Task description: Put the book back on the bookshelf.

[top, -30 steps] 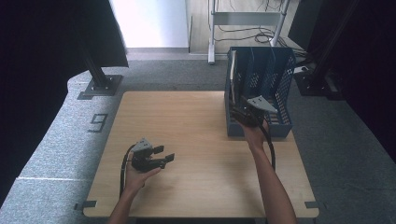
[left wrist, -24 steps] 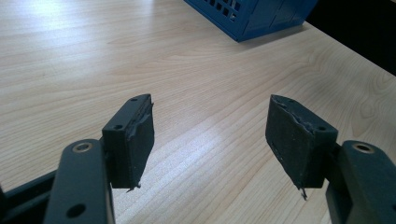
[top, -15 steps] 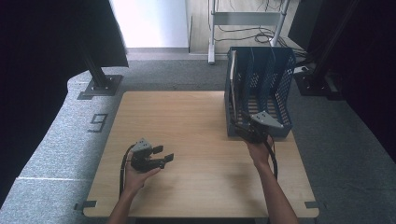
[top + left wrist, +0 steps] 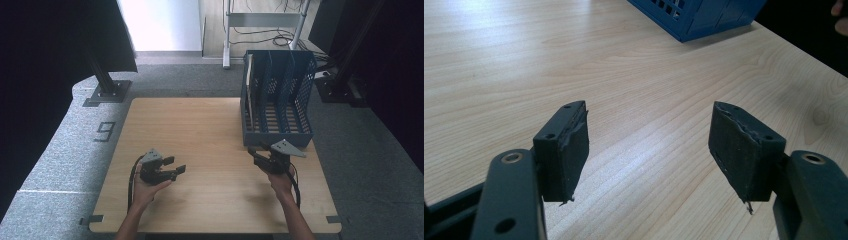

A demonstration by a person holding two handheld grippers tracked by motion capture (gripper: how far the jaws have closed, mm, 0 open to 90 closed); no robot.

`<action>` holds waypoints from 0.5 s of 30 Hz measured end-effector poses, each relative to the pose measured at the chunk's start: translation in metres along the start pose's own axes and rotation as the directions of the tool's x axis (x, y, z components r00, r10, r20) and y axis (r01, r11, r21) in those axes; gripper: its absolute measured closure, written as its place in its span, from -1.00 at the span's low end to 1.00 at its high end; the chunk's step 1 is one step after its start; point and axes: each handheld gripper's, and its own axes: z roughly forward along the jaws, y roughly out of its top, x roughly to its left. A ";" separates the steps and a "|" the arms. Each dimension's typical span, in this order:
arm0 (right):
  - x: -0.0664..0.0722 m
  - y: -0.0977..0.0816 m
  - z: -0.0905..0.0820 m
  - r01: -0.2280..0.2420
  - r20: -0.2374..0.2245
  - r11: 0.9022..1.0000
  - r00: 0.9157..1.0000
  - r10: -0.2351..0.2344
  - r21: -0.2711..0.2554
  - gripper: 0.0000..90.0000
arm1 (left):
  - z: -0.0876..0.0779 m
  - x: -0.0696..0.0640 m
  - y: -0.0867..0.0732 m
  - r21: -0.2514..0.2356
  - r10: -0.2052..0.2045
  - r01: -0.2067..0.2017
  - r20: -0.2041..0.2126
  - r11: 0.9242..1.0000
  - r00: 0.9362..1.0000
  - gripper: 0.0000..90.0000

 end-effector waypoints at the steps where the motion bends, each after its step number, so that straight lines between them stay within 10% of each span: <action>1: 0.000 -0.004 -0.001 -0.002 -0.001 1.000 1.000 0.002 0.005 -0.02 | 0.000 0.000 0.000 0.001 0.000 0.000 0.000 1.000 1.000 -0.28; 15: -0.007 -0.035 -0.003 -0.019 0.000 0.996 1.000 0.020 0.082 -0.02 | 0.000 0.000 0.000 0.004 0.001 -0.001 -0.002 1.000 1.000 -0.28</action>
